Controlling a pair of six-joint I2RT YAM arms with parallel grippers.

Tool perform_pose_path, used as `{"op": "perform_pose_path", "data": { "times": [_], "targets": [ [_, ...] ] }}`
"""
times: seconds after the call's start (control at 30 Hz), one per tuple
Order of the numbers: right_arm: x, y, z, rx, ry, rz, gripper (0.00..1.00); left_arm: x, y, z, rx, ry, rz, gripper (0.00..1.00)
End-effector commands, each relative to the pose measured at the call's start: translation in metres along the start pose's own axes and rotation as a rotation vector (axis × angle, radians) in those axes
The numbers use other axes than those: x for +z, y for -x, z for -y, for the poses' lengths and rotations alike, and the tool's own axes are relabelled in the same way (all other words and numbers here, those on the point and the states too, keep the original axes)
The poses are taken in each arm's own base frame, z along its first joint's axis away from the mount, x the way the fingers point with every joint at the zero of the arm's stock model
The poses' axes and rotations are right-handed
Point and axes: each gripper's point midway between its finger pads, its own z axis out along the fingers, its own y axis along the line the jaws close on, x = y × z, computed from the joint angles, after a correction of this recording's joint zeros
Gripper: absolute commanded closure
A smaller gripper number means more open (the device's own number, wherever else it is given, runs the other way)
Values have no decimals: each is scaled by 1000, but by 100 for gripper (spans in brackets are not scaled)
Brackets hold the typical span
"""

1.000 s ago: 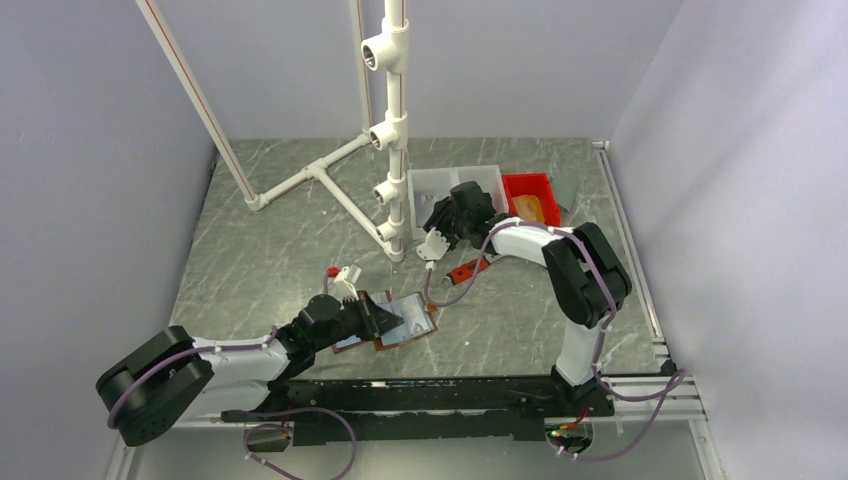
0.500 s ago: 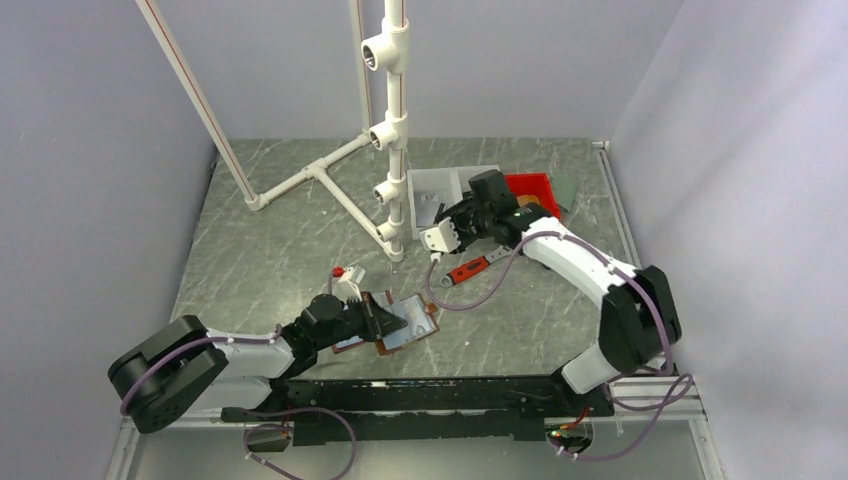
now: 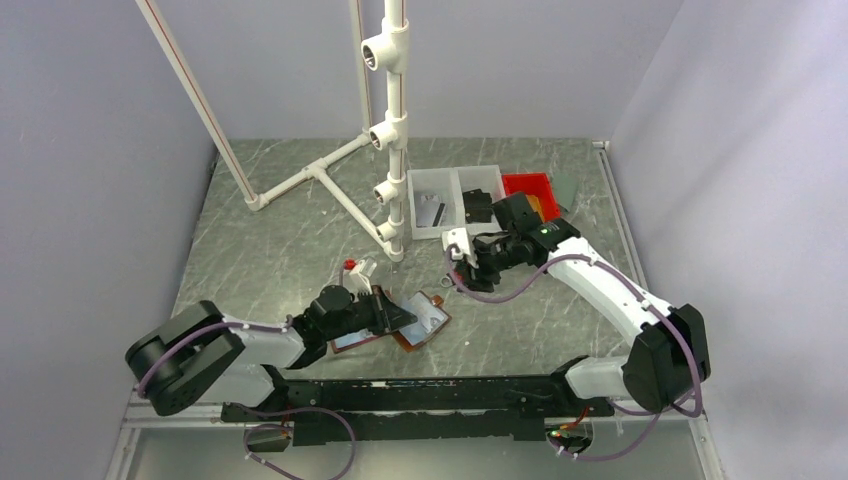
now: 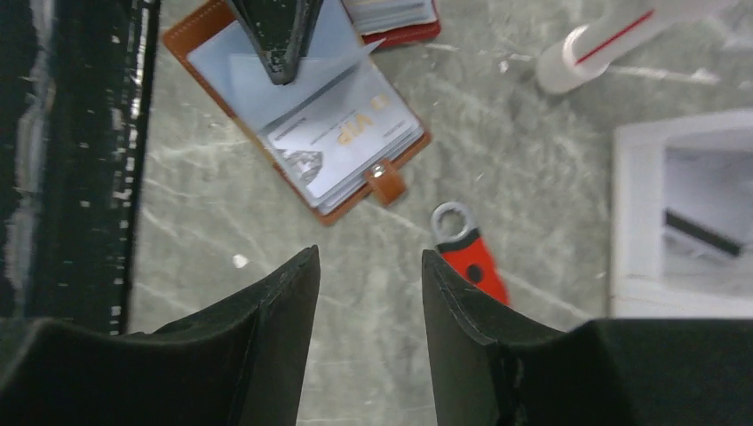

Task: Take the credit cards out of the card holder
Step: Place the credit card in the storage box, then remove the credit card from the card holder.

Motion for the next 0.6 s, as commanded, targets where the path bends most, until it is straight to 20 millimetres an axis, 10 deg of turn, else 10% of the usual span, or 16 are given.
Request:
{"op": "perform_pose_path", "data": {
  "times": [0.0, 0.57],
  "targets": [
    [-15, 15, -15, 184, 45, 172, 51, 13, 15, 29, 12, -119, 27, 100],
    [-16, -4, -18, 293, 70, 188, 49, 45, 1, 25, -17, -145, -91, 100]
  ]
}}
